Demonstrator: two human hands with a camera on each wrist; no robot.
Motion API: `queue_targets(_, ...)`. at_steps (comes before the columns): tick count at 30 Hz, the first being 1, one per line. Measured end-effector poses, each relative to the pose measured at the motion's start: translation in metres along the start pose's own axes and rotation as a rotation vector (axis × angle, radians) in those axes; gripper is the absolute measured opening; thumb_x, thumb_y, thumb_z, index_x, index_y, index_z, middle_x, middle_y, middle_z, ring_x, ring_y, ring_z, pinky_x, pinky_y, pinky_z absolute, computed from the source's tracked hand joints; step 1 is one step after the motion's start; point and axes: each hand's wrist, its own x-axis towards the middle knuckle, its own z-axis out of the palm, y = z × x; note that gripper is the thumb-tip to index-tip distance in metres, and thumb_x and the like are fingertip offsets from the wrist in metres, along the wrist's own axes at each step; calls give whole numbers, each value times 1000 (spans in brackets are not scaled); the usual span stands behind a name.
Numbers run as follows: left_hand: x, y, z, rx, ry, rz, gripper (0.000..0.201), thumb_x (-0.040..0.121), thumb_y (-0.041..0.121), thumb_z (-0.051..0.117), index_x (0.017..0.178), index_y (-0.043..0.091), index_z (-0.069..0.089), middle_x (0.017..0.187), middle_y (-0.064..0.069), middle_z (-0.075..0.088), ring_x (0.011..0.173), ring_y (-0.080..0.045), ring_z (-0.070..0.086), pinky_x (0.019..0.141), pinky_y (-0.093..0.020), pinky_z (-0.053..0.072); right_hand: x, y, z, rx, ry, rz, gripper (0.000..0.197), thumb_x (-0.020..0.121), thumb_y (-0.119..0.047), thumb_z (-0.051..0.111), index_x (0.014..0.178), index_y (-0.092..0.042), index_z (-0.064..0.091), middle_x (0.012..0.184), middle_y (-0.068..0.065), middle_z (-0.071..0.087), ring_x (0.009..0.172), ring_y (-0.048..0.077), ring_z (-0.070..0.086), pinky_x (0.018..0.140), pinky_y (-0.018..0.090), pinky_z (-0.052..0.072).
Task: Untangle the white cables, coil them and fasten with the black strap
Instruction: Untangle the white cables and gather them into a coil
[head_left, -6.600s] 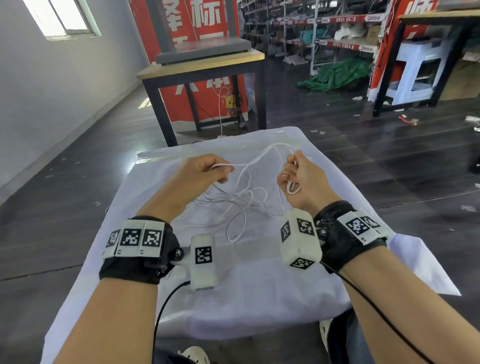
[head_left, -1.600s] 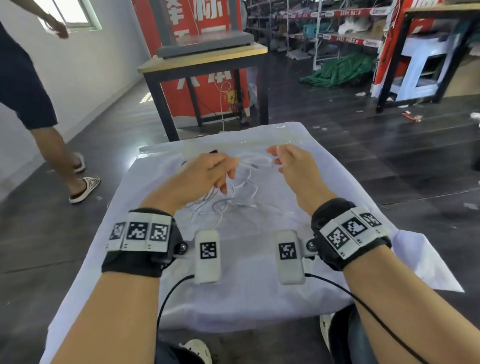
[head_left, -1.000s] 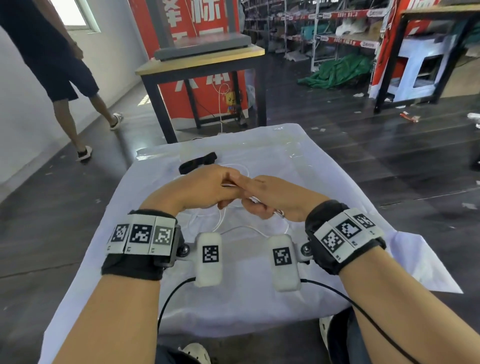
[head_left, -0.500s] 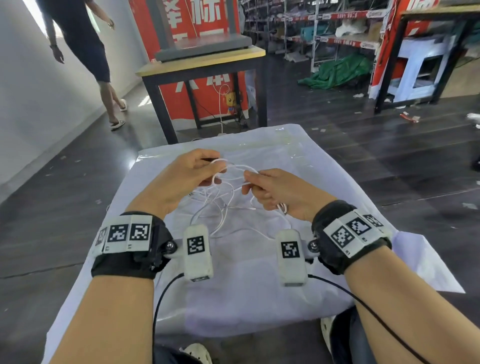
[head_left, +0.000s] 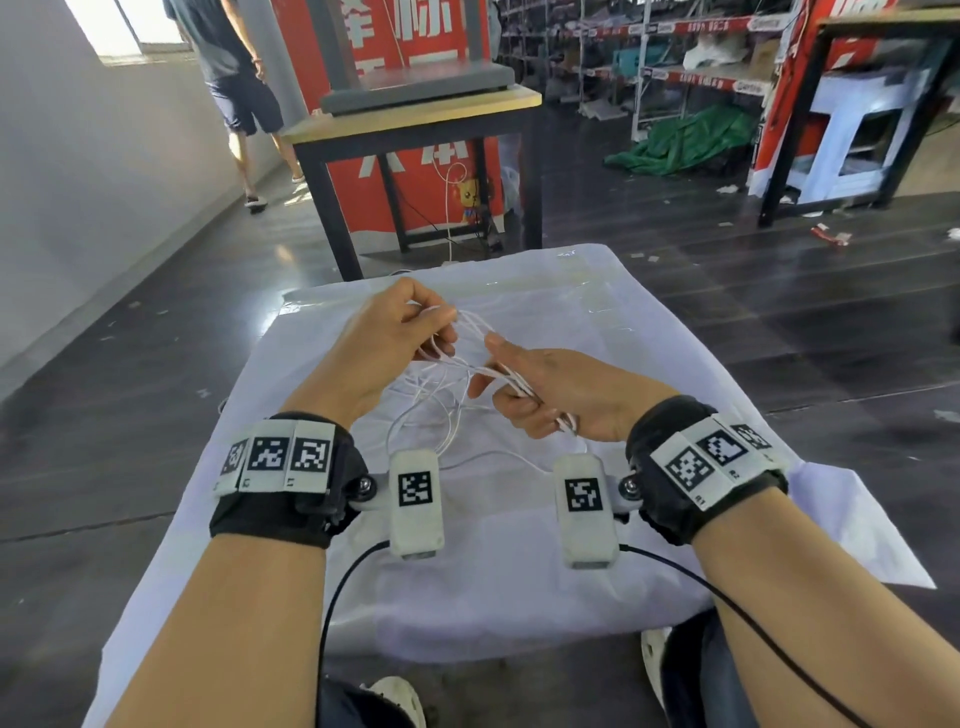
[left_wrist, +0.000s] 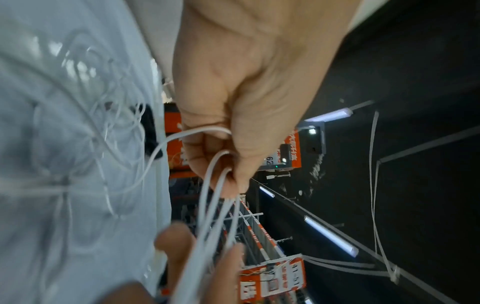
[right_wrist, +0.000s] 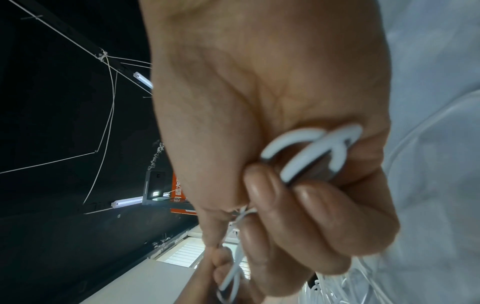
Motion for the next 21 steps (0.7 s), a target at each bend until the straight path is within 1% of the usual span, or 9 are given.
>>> queue_targets(3,1,4,3,-257,16,-78,8,96,13,54,98,9,61,72,3,61,58,-5,56,65,-20,51,0,1,4,-7,-30,-17,41,101,-47,32,101,-13,55,58,-4,28,48,9,20,47,20,18)
queue_targets(5,0,6,4,-457,2,-120,11,97,10,52,98,11,63,69,1,58,57,-6,52,72,-27,57,1,1,5,-18,-31,-37,38,101,-42,35,93,-11,56,59,-3,28,48,10,22,49,21,21)
queue_targets(6,1,7,4,-508,-2,-131,14,98,9,50,100,11,64,69,1,56,57,-6,51,71,-28,58,2,1,5,-14,-24,-44,39,101,-41,36,89,-10,56,58,-3,29,48,11,25,49,21,24)
queue_targets(8,0,9,5,-525,-8,-134,20,100,9,45,103,12,64,69,0,52,53,-6,46,62,-22,54,3,1,5,15,-14,-45,41,102,-37,37,84,-7,59,57,-1,34,49,12,36,51,20,33)
queue_targets(11,1,10,4,-568,-27,-143,23,101,8,40,105,10,64,65,1,45,47,-5,33,45,-16,36,5,2,3,72,12,-38,42,103,-31,36,89,-4,65,57,0,44,56,16,49,58,24,44)
queue_targets(13,2,10,4,-596,-37,-152,24,101,7,39,105,9,63,62,2,42,45,-5,28,41,-15,27,6,2,1,101,19,-38,41,104,-26,35,97,-1,67,58,0,48,58,17,52,60,26,45)
queue_targets(16,2,12,3,-602,-22,-154,24,100,6,40,105,10,63,60,2,42,43,-5,27,39,-16,23,5,0,1,158,-23,18,33,102,-14,34,100,0,64,62,2,56,56,14,56,58,24,48)
queue_targets(18,2,13,2,-637,-1,-183,22,100,6,42,104,10,63,58,2,43,42,-4,28,39,-15,23,4,-1,2,200,-55,54,29,100,-4,33,99,0,62,61,2,54,48,10,48,48,18,41)
queue_targets(21,2,13,-3,-730,16,-249,17,98,6,46,103,9,62,56,2,44,40,-4,28,38,-14,23,4,-3,3,199,-115,46,29,100,-4,31,100,-4,59,58,-2,45,42,4,32,42,15,26)
